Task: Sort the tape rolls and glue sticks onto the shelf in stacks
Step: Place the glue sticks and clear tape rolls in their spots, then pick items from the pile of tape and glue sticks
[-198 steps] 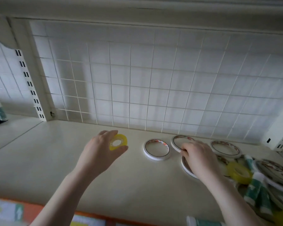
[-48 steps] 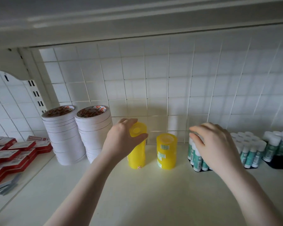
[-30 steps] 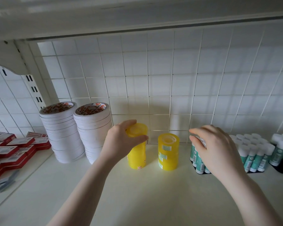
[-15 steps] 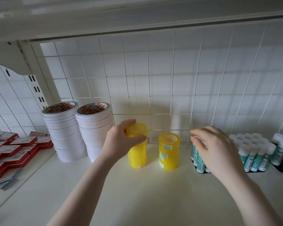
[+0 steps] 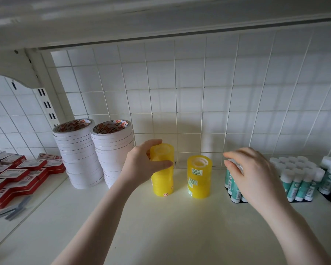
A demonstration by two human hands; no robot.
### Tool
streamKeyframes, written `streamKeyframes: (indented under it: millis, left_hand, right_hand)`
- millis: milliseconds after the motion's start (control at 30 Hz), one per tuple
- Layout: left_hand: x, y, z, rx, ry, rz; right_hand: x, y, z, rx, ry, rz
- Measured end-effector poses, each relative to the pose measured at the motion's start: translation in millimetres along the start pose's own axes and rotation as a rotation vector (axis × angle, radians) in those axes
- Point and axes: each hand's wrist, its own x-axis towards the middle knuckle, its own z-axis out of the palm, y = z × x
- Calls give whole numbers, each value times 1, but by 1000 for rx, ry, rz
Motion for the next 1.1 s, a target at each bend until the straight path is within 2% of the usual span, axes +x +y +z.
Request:
streamKeyframes:
  millis: [400,567,733,967,1100]
  left_hand:
    - [-8,-10,7,-75,86,23]
    - [-9,-5,6,-23,85,-1]
    - [-17,5,2,119,74,31]
    - [-65,14,2,363,248,231]
    - [-96,15,14,496,277,320]
  right_hand:
    - [-3,3,0,15,-9,12]
    - [-2,1,-3,15,-50,29]
    - [-1,1,-15,-14,-63,47]
    - [-35,14,-33,-126,-32,11]
    - [-72,24,-50,-244,5,103]
